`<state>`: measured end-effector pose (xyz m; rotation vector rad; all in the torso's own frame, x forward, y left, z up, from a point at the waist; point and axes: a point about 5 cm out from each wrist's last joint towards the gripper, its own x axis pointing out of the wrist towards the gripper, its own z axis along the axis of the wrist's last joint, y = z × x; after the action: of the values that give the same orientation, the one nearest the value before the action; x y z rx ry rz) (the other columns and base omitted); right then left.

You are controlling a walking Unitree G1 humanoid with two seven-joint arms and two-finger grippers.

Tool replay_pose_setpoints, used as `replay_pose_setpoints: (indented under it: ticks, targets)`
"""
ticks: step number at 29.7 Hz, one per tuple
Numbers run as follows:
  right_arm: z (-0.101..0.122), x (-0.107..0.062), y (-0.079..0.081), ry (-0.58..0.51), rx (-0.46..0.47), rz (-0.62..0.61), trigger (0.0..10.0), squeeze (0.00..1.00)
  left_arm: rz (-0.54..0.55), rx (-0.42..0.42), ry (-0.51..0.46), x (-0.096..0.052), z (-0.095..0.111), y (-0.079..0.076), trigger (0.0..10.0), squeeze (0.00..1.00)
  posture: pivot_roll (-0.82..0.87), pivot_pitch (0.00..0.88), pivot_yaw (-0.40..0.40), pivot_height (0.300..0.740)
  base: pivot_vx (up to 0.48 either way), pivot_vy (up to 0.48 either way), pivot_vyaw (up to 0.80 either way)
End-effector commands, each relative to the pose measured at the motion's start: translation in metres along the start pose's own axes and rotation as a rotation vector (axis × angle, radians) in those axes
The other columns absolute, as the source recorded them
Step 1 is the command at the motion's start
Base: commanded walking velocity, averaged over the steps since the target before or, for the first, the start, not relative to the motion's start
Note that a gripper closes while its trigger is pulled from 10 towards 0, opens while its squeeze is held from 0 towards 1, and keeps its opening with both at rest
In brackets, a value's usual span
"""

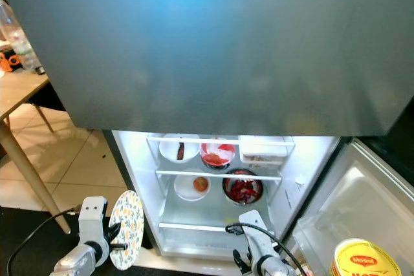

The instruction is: Restocking fridge

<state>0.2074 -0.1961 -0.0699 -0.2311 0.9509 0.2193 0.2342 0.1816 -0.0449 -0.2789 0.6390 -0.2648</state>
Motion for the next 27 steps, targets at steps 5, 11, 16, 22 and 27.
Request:
replay_pose_setpoints:
  ticks: [5,11,16,22,27]
  targets:
    - [0.016,0.001,-0.003,-0.052,0.004,-0.006,10.0,0.0,-0.261,-0.062,-0.036,0.012,0.011,-0.03,10.0,0.0,-0.03,0.0,0.027,0.74,0.0,0.0,0.0]
    - [0.02,0.001,-0.006,-0.057,-0.012,-0.018,10.0,0.0,-0.239,-0.058,0.019,0.009,0.0,-0.027,10.0,0.0,-0.03,0.0,0.026,0.74,0.0,0.0,0.0]
    - [0.015,0.001,-0.007,-0.036,0.011,-0.032,10.0,0.0,-0.055,-0.055,0.067,0.0,-0.015,-0.008,10.0,0.0,-0.03,0.0,0.029,0.74,0.0,0.0,0.0]
    - [-0.016,-0.003,-0.002,0.059,0.061,-0.029,10.0,0.0,0.045,-0.133,0.127,-0.014,-0.039,0.003,10.0,0.0,-0.02,0.0,0.026,0.74,0.0,0.0,0.0]
    - [-0.035,-0.006,0.0,0.113,0.07,-0.026,10.0,0.0,0.087,-0.17,0.154,-0.021,-0.052,0.007,10.0,0.0,-0.02,0.0,0.024,0.74,0.0,0.0,0.0]
